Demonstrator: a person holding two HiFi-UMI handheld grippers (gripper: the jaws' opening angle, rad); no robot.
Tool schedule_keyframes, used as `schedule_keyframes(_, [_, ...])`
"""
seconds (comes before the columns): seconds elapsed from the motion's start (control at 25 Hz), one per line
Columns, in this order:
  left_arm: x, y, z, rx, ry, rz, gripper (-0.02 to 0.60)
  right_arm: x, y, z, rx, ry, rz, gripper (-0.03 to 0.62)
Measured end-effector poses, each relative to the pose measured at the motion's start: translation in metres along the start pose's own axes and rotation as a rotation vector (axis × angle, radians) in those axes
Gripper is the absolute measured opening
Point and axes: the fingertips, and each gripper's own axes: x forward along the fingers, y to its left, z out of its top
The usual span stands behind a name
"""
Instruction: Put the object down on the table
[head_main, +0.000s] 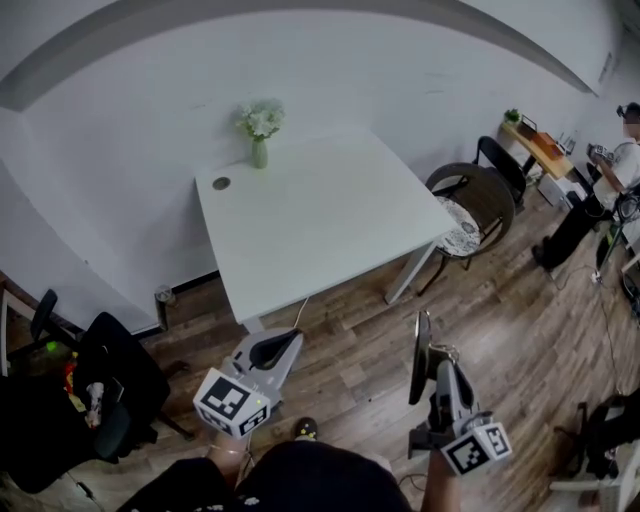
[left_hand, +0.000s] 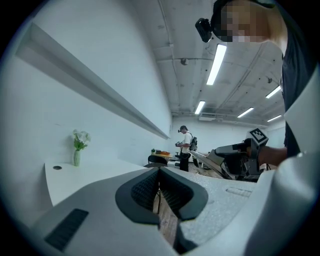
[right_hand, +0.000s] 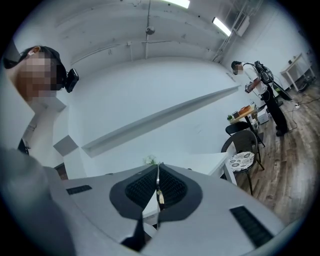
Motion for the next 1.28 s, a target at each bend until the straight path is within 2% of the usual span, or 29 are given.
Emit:
schedule_keyframes(0.28, [-0.009, 0.034, -0.001, -0.015, 0.004, 0.041, -0.002, 0.042, 0.019, -0.002, -0.018, 0.017, 0.042, 0.0])
schedule_keyframes(0.4, [-0.011, 0.045, -0.002, -0.03, 0.023, 0.068, -0.002, 0.055, 0.015, -0.004, -0.012, 0.033, 0.043, 0.002])
schedule_keyframes(0.56, [-0.013, 0.066, -0.002, -0.026, 0.002, 0.117, -0.002, 0.081, 0.009, -0.01, -0.008, 0.059, 0.07, 0.002])
schedule_keyframes(0.8, [-0.01, 0.099, 0.0, -0.026, 0.017, 0.214, -0.002, 0.142, 0.004, -0.011, -0.005, 0.087, 0.153, 0.002])
schedule_keyframes(1.0, [0.002, 0.127, 0.005, -0.037, 0.024, 0.301, -0.002, 0.208, 0.019, -0.007, 0.004, 0.12, 0.284, 0.002])
schedule_keyframes(1.28, [0.03, 0.156, 0.013, -0.02, -0.003, 0.369, -0.002, 0.274, -0.003, -0.017, 0.031, 0.182, 0.345, 0.001])
